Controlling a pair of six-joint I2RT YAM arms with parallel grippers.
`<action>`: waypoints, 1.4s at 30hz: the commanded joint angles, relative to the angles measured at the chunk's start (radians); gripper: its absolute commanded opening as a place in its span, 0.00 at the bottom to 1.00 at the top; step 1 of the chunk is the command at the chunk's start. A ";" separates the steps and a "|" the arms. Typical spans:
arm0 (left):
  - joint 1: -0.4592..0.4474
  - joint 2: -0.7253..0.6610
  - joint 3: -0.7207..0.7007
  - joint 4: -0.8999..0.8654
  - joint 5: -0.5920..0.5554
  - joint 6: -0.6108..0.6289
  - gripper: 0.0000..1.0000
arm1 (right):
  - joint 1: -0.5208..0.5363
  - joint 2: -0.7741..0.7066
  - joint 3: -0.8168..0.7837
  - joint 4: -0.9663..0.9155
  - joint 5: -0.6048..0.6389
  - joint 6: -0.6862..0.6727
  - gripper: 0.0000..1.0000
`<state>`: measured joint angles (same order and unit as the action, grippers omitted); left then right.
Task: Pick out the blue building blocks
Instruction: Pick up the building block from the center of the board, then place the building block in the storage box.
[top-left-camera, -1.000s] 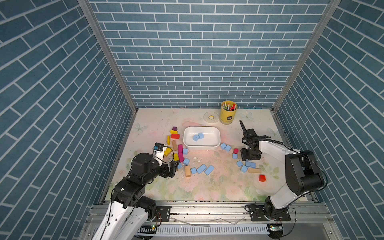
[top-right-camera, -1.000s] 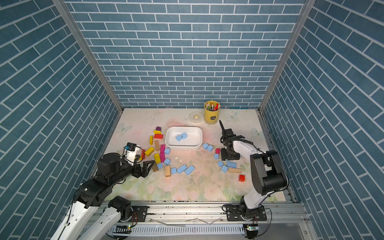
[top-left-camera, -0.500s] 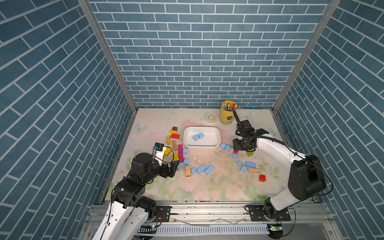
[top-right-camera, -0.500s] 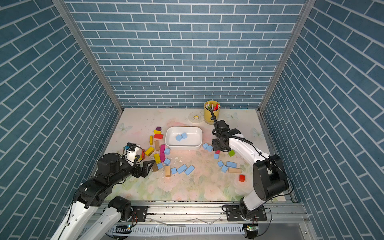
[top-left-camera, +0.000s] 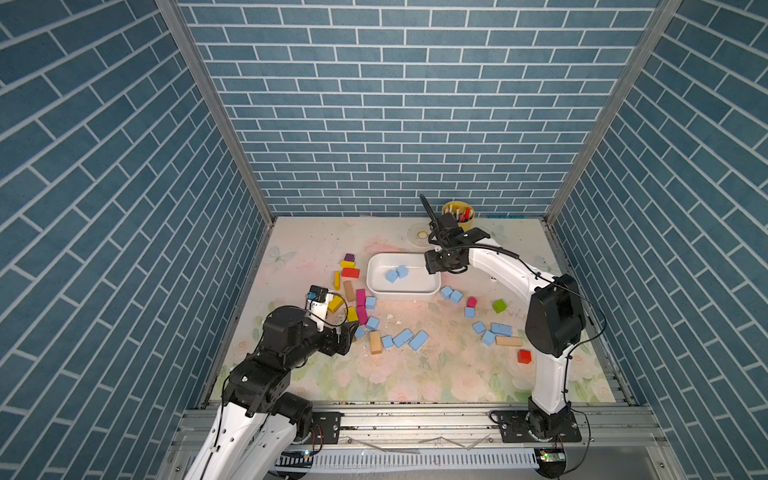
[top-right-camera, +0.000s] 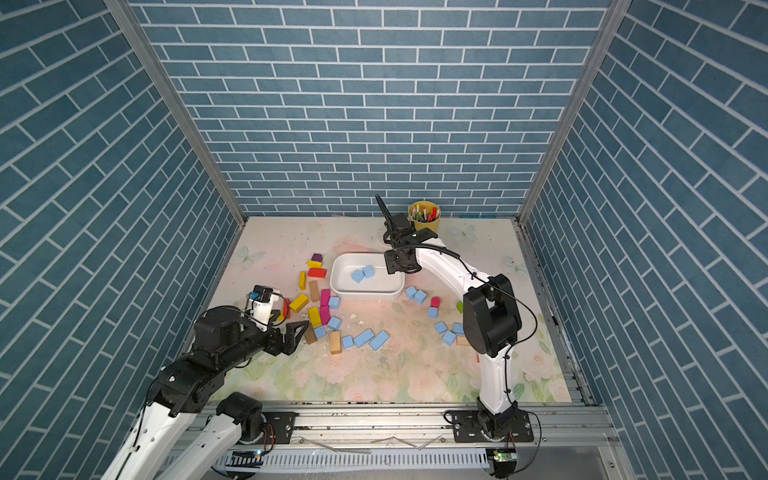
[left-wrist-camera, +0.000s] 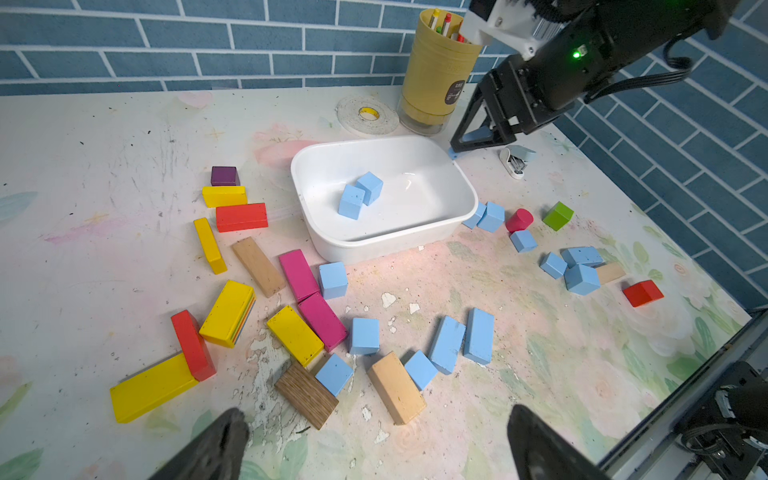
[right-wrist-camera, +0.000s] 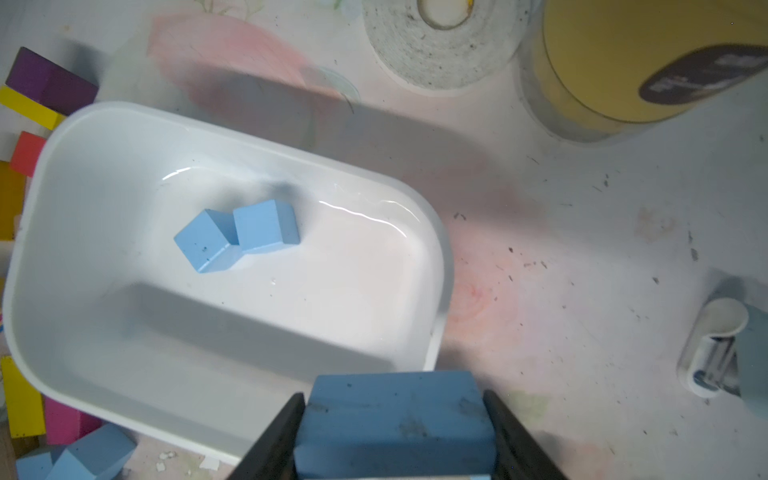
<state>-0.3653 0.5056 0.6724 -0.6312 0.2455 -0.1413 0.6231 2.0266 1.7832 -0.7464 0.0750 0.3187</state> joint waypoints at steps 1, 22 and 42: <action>0.003 -0.004 -0.010 0.011 0.001 0.003 0.99 | 0.008 0.082 0.096 -0.068 0.006 0.038 0.46; 0.003 -0.006 -0.010 0.013 0.001 0.003 0.99 | 0.019 0.442 0.454 -0.143 0.028 0.097 0.59; 0.003 -0.004 -0.010 0.012 -0.001 0.003 0.99 | 0.025 0.293 0.409 -0.119 -0.002 0.115 0.84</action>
<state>-0.3649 0.5049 0.6724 -0.6312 0.2481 -0.1413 0.6415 2.4359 2.2082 -0.8516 0.0750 0.4149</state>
